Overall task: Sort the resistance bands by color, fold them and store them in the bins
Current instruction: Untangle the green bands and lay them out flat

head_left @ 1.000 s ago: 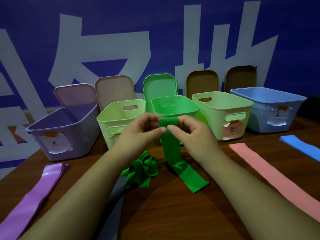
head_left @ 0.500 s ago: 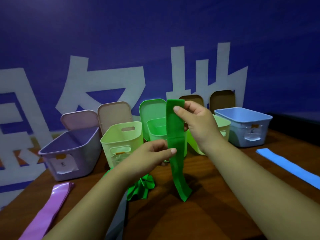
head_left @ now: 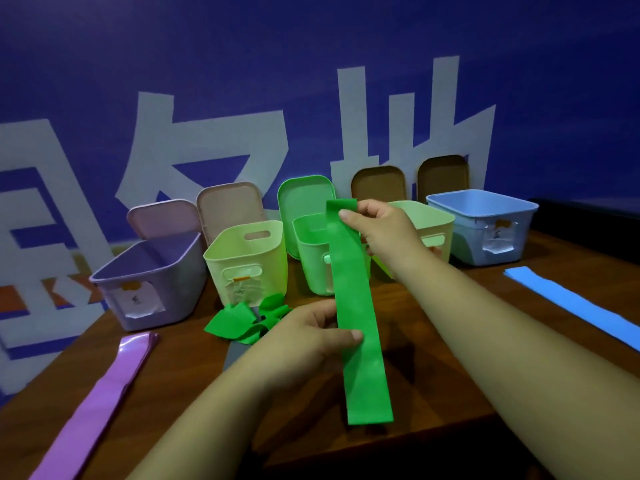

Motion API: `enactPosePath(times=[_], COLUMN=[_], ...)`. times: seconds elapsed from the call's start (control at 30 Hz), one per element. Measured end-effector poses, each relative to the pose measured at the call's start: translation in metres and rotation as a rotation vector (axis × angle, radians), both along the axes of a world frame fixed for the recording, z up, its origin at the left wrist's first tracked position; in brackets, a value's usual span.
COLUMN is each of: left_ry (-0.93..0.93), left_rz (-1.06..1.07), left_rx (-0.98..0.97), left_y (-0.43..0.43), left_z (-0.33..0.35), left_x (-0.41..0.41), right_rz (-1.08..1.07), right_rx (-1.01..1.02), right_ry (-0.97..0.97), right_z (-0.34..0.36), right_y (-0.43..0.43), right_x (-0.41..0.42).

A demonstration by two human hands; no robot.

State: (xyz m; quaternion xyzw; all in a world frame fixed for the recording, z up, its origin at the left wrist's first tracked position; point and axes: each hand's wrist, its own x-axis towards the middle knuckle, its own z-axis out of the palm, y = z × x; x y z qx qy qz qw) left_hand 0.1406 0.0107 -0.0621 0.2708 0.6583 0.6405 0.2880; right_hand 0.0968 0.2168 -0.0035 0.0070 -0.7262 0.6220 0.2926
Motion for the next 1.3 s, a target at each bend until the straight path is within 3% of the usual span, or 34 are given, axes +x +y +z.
enactPosePath(times=[0.2,0.5,0.73,0.9,1.3], left_ry=[-0.260,-0.169,0.055,0.494,0.966], left_rz=[0.061,0.092,0.130,0.203,-0.193], left_rx=[-0.076,-0.372,-0.677,-1.006,-0.711], left_y=[0.009,0.018,0.025,0.020,-0.002], left_z=[-0.024,-0.026,-0.015,-0.021,-0.037], left_x=[0.013,0.019,0.035,0.038,0.051], right_rz=[-0.041,-0.069,-0.044,-0.053,-0.168], right_rx=[0.092,0.182,0.274,0.362,0.331], right_ry=[-0.255,-0.353,-0.355,-0.399,-0.439], right_z=[-0.068,-0.112,-0.118,-0.125,-0.123], right_y=[0.011,0.012,0.014,0.012,0.019], right_x=[-0.017,-0.032,-0.034,-0.038,-0.035])
